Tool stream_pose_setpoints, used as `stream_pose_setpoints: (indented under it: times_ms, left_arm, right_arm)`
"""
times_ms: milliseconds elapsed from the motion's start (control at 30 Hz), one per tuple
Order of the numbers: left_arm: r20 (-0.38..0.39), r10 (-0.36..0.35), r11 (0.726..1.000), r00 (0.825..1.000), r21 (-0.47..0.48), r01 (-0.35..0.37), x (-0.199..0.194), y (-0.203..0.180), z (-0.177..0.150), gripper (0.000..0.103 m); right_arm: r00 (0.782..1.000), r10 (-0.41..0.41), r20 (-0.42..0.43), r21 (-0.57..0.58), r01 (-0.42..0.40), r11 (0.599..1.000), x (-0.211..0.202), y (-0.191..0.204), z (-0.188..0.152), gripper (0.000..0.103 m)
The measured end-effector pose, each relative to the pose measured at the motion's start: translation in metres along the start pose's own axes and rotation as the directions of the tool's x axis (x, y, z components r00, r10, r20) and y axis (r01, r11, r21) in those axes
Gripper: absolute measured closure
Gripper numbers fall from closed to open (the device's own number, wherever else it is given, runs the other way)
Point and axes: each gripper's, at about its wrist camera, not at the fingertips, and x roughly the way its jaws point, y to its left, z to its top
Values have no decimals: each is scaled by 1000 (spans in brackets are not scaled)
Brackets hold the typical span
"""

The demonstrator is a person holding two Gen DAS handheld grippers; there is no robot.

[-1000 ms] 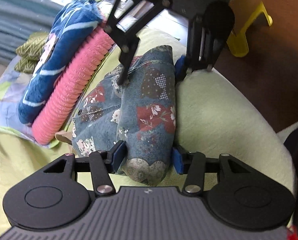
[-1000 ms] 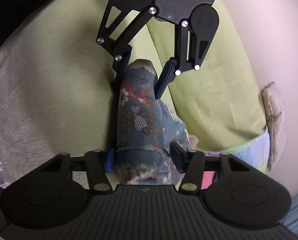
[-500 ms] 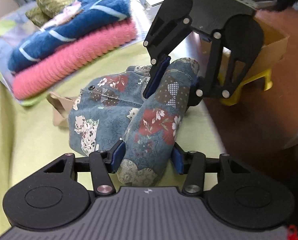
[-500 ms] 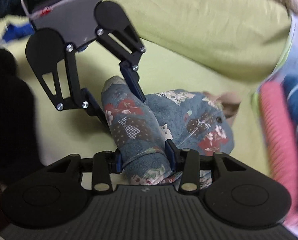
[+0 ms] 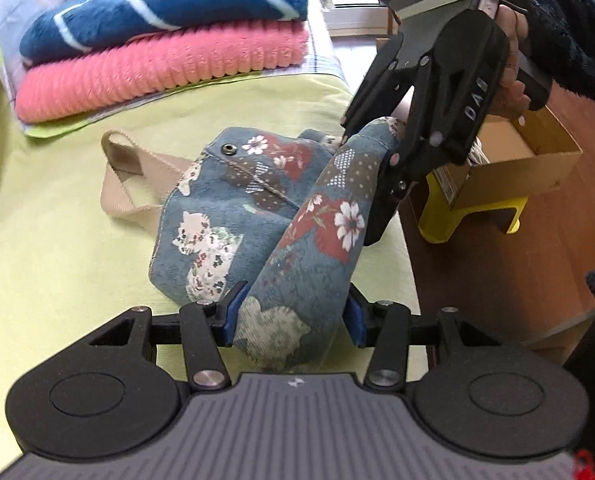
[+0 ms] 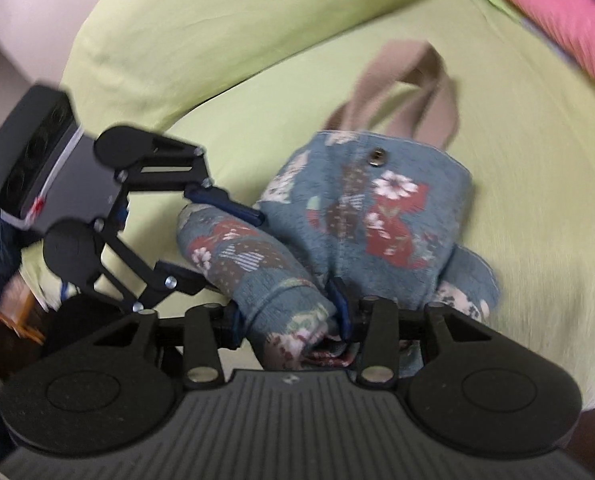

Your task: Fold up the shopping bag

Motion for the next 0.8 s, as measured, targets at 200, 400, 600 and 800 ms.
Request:
stream_pose_setpoints:
  times_ms: [200,400,600,800]
  left_arm:
    - [2,-4,1000,1000,-13,4,5,5,2,50]
    - [-5,-48,998,999,-47,47,6,17,6,50]
    - [6,-46,995,999,-90,46,5,25,8,48]
    - [-6,102,995,995,-19,-102,-12,8,12,45]
  right_arm:
    - [999,24,-32,151,-19,988,7,-17,-3,61]
    - [998,47,-45,252,-34,967,5,-29,5,61]
    - [995,82,-51,403,-55,914,-7,-39,-2,62]
    - [993,99,-60,498,-56,865,-11,-47,-1,63]
